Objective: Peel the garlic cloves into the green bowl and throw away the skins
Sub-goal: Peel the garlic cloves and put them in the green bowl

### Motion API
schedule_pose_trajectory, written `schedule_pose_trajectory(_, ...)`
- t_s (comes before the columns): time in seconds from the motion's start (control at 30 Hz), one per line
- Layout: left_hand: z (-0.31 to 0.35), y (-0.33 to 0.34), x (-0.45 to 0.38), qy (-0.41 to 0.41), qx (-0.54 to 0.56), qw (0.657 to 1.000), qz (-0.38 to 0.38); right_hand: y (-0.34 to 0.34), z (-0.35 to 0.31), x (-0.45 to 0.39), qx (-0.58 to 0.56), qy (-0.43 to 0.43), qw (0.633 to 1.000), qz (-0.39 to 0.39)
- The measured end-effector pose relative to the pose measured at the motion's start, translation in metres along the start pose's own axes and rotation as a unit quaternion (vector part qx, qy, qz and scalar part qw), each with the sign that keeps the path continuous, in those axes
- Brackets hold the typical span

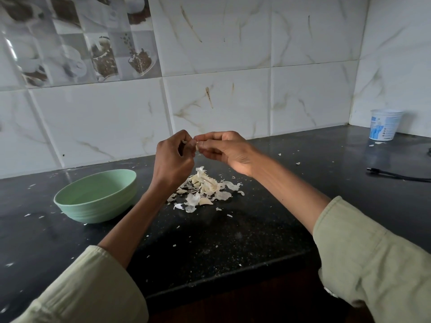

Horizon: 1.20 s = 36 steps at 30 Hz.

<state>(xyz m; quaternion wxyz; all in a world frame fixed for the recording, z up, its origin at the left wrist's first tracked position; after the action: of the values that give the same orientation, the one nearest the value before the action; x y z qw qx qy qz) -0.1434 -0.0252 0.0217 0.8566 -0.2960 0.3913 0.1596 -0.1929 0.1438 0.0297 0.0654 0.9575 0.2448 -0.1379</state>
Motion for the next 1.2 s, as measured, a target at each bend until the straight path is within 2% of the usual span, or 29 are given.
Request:
schedule_pose_trajectory(0.17,0.001,-0.001,0.001,-0.018,0.011,1.0,0.019,0.002,-0.001,0.002,0.022,-0.015,1.0,-0.011)
schedule_pose_trajectory(0.4,0.003,0.0,0.002,-0.051,0.065,0.997,0.0,0.002,0.004,0.0,0.161,-0.094,0.981,0.061)
schedule_pose_trajectory(0.57,0.002,0.001,0.001,-0.065,0.082,0.994,-0.009,-0.001,0.004,-0.002,0.203,-0.133,0.966,0.088)
schedule_pose_trajectory(0.8,0.0,-0.002,0.001,-0.047,0.045,0.998,-0.025,-0.011,-0.001,-0.004,0.128,-0.086,0.986,0.064)
schedule_pose_trajectory(0.9,-0.001,-0.003,0.003,-0.039,0.013,0.998,-0.054,-0.019,-0.003,-0.002,0.112,-0.053,0.992,0.018)
schedule_pose_trajectory(1.07,-0.005,-0.004,0.005,-0.074,0.003,0.99,-0.124,-0.024,-0.003,0.001,0.123,-0.03,0.992,-0.005)
schedule_pose_trajectory(1.2,-0.01,0.001,0.004,-0.033,-0.039,0.985,-0.162,-0.022,-0.004,0.002,0.136,-0.022,0.99,-0.02)
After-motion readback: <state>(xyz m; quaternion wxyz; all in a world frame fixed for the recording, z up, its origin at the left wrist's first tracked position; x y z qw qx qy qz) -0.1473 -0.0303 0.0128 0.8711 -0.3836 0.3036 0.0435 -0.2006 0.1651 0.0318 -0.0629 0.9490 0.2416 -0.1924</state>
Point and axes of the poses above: each hand's wrist, its own x-axis away from the middle knuckle, its own y-axis out of the palm, z = x × y, the point moved 1 cm from there along -x, towards the middle knuckle, and after that the axes turned 3 degrees about x, right-handed, at the moved point
